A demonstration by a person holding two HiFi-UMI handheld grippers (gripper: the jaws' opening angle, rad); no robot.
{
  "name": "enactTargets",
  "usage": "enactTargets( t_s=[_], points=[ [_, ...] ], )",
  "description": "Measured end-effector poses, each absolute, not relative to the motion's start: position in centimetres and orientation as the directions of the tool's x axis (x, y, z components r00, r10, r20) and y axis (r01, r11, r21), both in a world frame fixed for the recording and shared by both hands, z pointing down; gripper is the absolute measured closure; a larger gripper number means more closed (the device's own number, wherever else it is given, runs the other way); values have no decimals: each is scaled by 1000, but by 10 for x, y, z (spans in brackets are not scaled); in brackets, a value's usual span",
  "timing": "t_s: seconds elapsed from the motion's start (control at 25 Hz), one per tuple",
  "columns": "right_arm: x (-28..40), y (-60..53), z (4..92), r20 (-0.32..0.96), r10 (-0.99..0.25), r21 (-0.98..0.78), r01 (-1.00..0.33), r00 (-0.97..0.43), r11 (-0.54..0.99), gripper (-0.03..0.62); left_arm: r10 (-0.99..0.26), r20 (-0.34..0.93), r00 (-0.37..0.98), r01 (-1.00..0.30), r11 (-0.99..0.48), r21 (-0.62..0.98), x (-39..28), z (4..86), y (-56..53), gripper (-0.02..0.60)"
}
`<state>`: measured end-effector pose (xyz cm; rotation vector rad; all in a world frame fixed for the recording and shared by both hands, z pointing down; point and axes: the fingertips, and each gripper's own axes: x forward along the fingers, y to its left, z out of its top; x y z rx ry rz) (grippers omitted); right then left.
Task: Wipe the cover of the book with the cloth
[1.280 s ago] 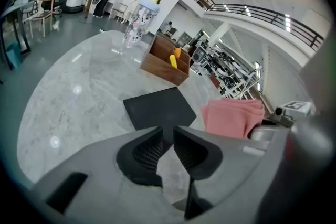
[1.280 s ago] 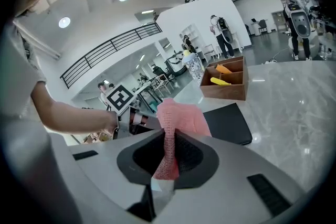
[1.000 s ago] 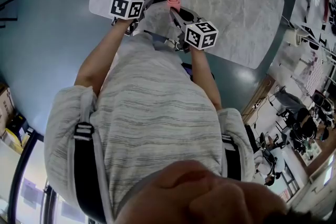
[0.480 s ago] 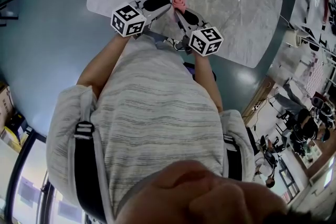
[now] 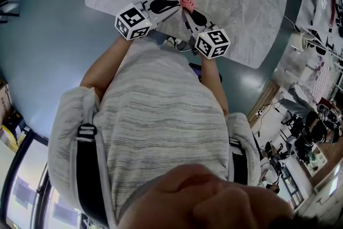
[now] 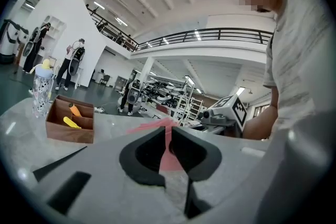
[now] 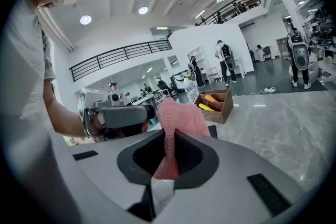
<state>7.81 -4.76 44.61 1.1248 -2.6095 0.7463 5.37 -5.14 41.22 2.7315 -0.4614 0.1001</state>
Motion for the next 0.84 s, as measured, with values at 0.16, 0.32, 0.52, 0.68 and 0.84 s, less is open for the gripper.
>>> enactTargets(
  t_s=[0.16,0.32,0.52,0.68,0.84],
  points=[
    [90,-41,445,373,-613,-366,-718,-696,593,559,-304,129,944,-330,-879,343,68,410,-41,532],
    [96,-34,444,371,-601,-366,-707,-708,605,559,-315,131,940,-341,-873,348,73,411,-32,532],
    [100,-27,445,371,-588,-367,-695,-719,619,559,-325,130,937,-350,-866,356,78,412,-24,532],
    [104,-21,449,372,-580,-367,-688,-725,625,559,-341,126,932,-363,-860,357,82,415,-18,532],
    [109,-10,451,370,-577,-367,-685,-728,629,560,-342,122,932,-363,-859,361,86,416,-7,532]
  ],
)
